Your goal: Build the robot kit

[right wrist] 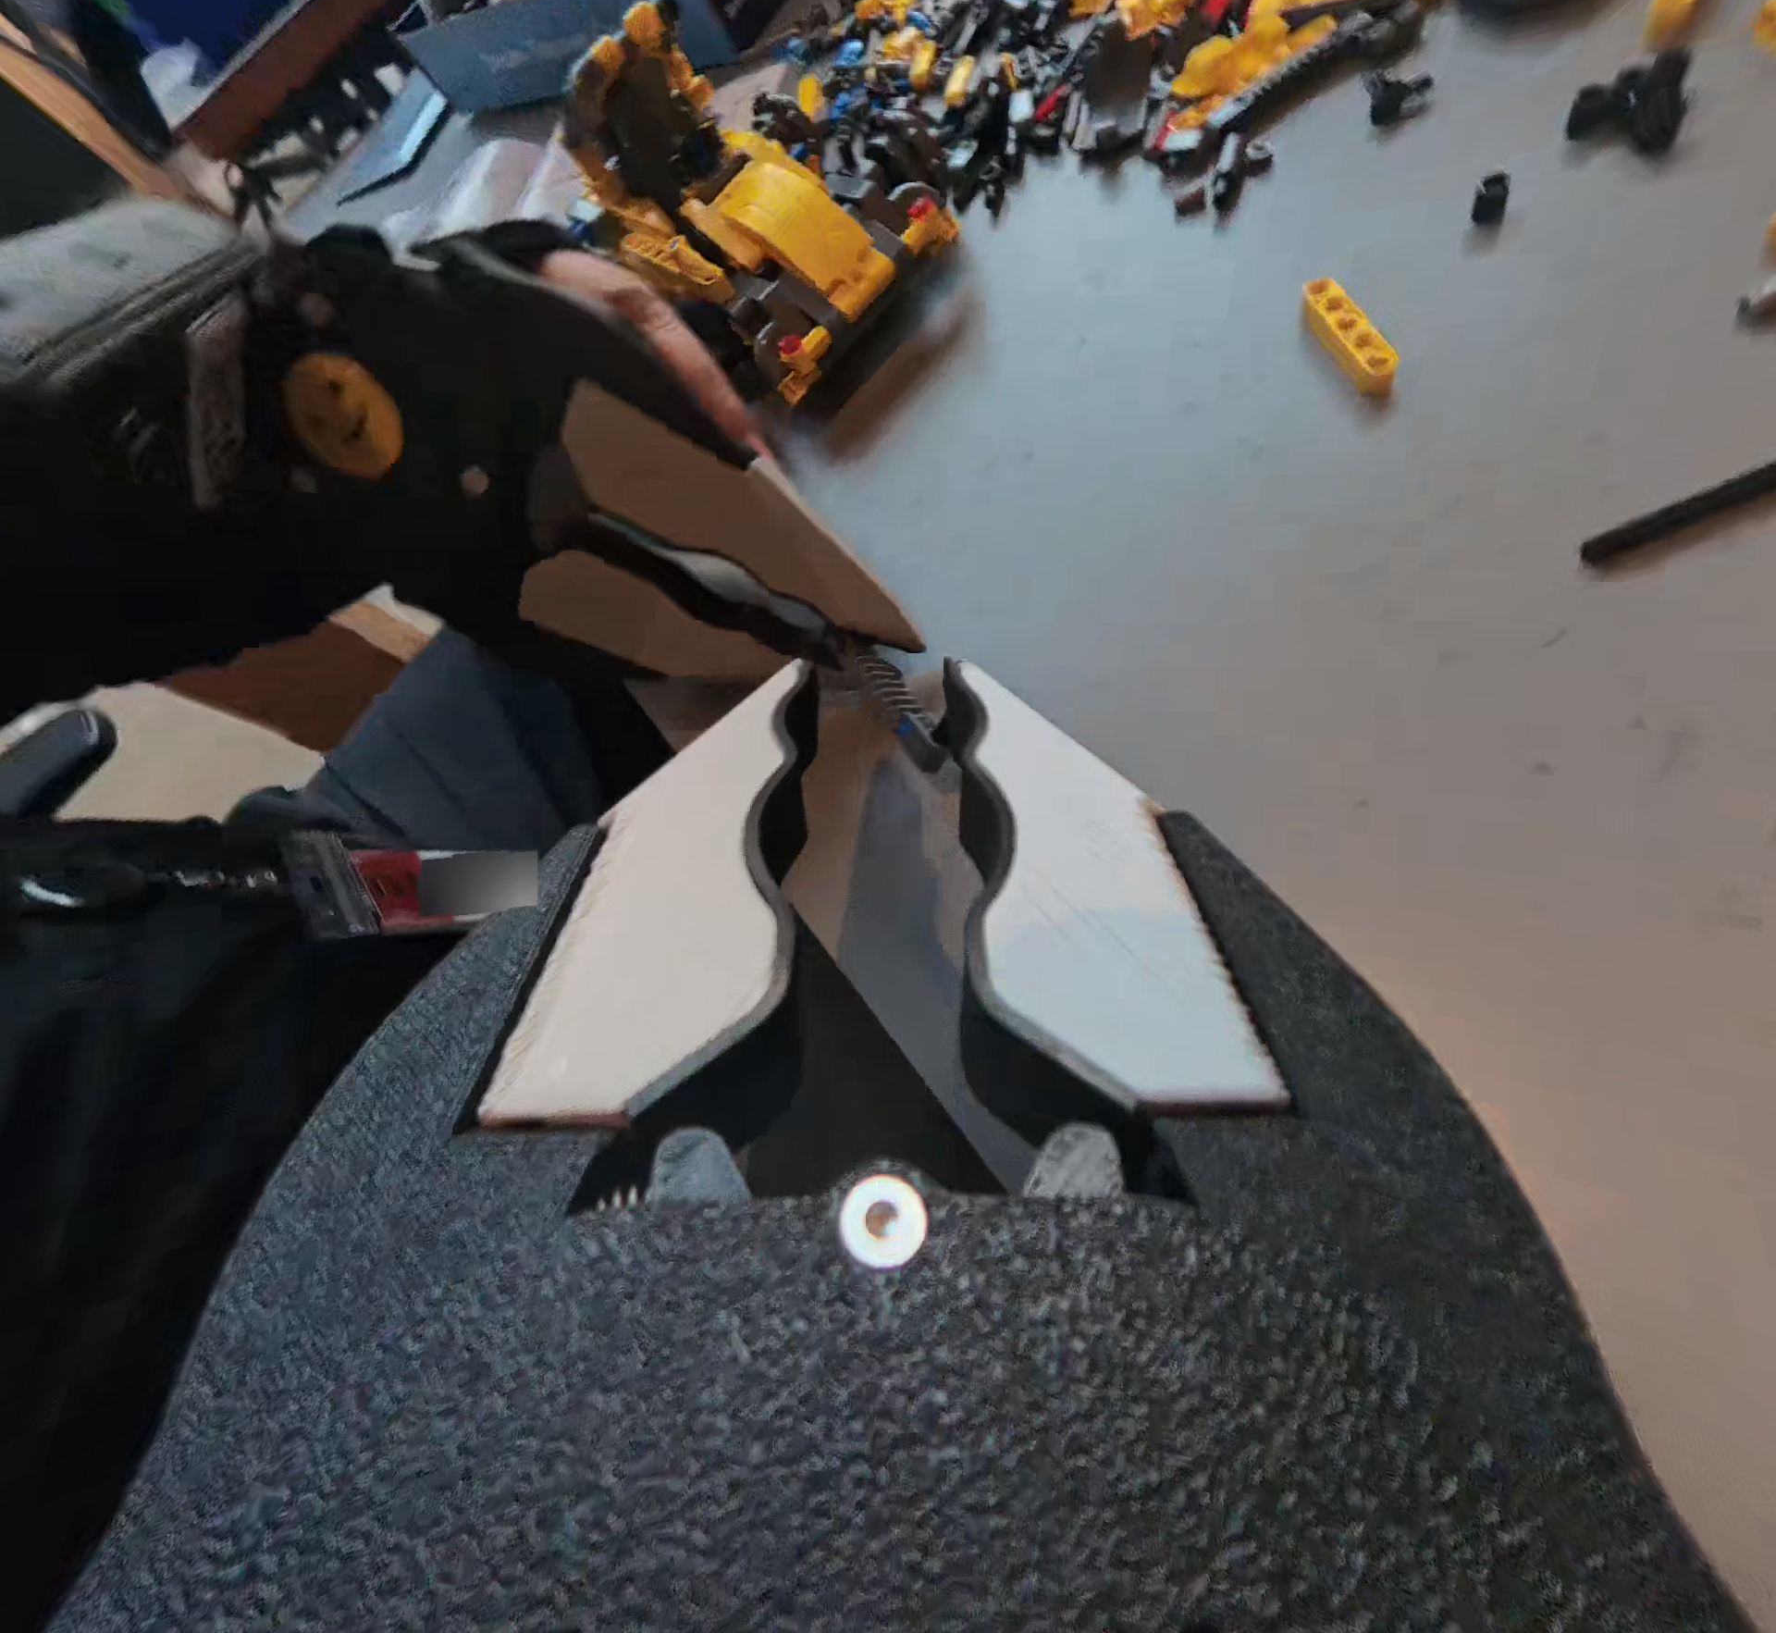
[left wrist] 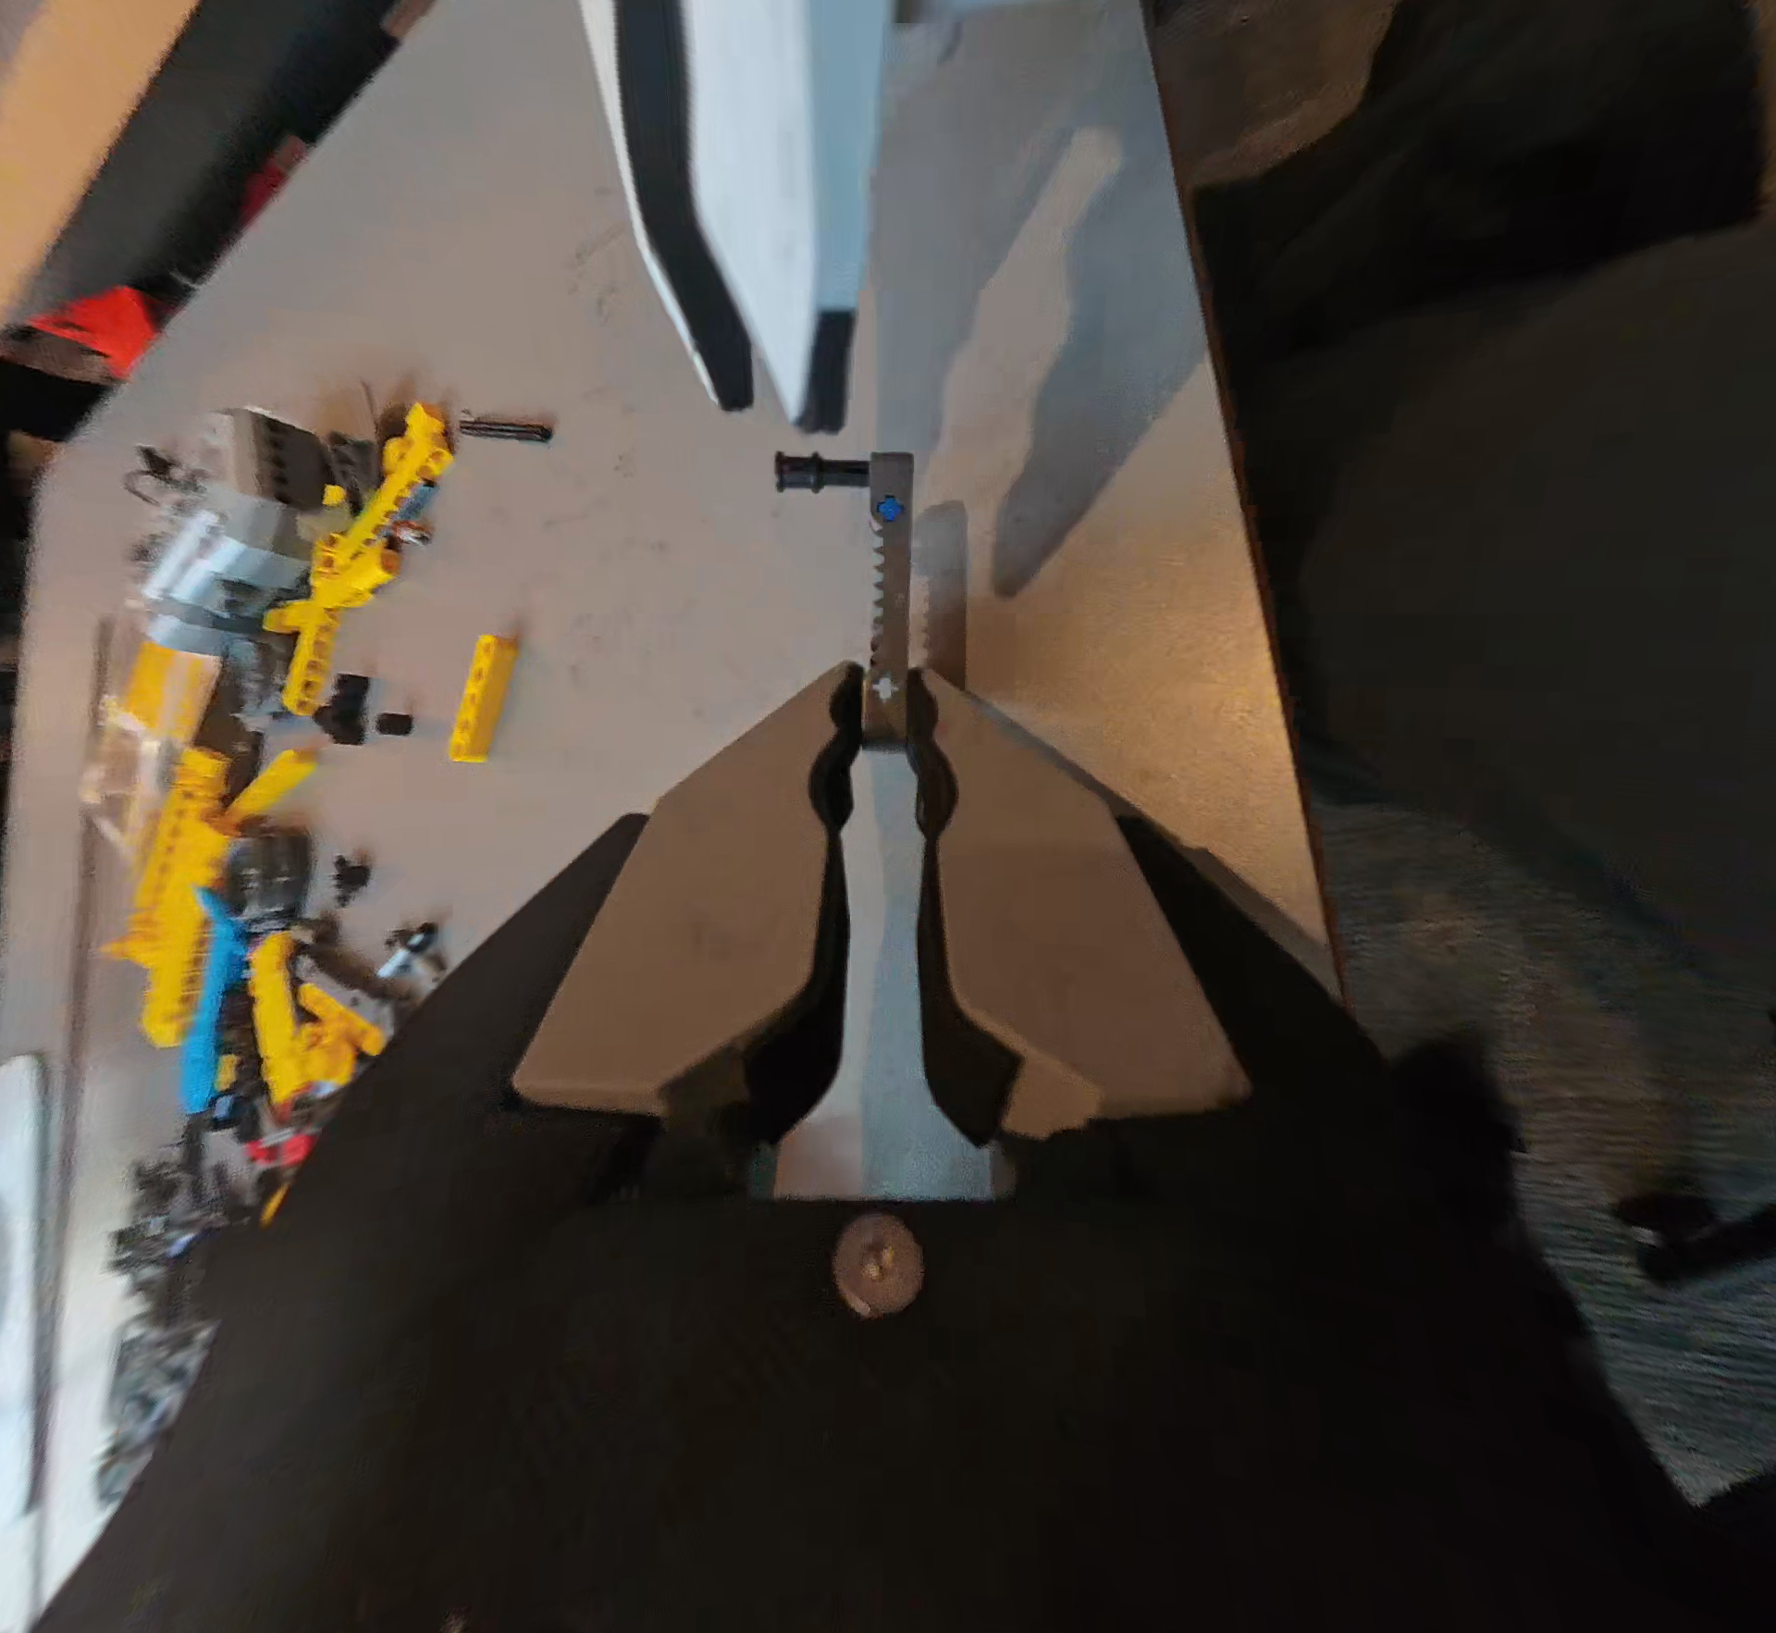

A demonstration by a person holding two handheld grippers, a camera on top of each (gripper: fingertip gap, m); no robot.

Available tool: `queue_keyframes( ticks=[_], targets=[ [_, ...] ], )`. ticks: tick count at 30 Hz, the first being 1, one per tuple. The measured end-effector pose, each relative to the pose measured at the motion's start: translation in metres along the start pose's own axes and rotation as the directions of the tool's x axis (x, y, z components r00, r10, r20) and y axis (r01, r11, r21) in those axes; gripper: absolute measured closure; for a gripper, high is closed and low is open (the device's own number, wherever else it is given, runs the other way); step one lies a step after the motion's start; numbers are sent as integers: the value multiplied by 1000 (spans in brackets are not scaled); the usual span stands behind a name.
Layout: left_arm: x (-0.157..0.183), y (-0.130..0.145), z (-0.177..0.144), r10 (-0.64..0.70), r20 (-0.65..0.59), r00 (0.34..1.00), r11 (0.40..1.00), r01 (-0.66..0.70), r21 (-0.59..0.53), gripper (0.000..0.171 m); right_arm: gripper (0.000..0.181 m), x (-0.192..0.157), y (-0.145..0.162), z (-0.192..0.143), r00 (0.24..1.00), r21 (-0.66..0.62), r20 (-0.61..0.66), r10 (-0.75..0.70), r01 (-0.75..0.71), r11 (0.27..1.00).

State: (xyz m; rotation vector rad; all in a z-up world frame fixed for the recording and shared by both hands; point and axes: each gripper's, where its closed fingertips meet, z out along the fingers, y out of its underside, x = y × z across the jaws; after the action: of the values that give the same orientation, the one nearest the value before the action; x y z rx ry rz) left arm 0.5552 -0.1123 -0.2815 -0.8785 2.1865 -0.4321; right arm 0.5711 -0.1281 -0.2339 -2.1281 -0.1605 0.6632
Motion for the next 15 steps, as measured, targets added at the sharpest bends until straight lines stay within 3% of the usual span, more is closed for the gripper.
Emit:
queue_keyframes(
  ticks=[2,5,8,11,15],
  targets=[
    [1,-1,1,-20,-57,998,1000,20,11,166,146,-5,3,-4,989,-13,-12,-149,149,989],
    [1,-5,4,42,-89,995,999,-42,9,166,137,11,20,-4,929,-132,-144,-342,325,937],
    [5,-9,5,77,-142,987,997,-80,-17,166,133,21,37,2,881,-239,-178,-438,393,888],
    [8,-11,6,133,-181,975,990,-139,-24,166,134,26,36,6,838,-252,-222,-498,444,860],
    [-1,-9,9,119,-155,981,988,-132,-76,162,173,13,32,9,818,-215,-195,-541,503,837]
  ],
)
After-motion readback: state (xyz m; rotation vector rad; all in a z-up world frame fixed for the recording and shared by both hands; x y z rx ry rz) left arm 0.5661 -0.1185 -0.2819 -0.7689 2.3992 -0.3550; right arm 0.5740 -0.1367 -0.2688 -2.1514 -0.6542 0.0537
